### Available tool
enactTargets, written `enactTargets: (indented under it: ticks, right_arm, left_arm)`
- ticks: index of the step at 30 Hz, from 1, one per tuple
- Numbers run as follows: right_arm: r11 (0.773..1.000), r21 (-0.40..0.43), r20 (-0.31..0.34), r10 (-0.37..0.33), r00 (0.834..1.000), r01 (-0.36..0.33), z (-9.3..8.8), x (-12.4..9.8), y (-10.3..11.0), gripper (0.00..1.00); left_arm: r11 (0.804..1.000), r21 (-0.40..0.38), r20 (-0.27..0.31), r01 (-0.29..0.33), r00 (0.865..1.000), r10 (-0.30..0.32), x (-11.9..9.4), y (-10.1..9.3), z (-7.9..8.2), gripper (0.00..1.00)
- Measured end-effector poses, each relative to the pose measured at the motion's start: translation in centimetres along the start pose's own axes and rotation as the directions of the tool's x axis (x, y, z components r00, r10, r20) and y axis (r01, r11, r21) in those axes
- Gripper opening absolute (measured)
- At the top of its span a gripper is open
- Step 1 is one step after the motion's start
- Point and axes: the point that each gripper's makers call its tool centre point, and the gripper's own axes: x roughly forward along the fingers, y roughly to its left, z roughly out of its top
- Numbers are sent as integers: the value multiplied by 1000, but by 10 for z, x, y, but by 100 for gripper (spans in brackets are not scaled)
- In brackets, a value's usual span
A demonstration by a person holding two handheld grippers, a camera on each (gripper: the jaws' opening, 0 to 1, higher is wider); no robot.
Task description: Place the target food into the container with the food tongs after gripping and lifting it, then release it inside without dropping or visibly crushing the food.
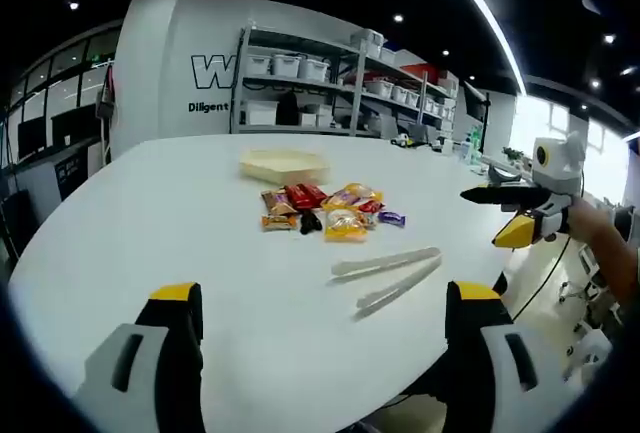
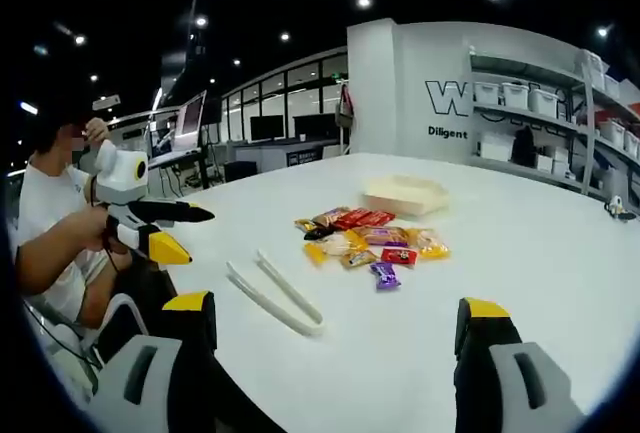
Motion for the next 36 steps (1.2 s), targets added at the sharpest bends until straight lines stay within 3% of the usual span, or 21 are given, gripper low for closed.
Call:
enactTargets:
  ticks: [36]
  right_arm:
    - [1000,-1,11,-3,1000,3,3,-4,0,99]
  left_arm:
    - [1000,-6,11,-1,1000,1,-3,0,2,99]
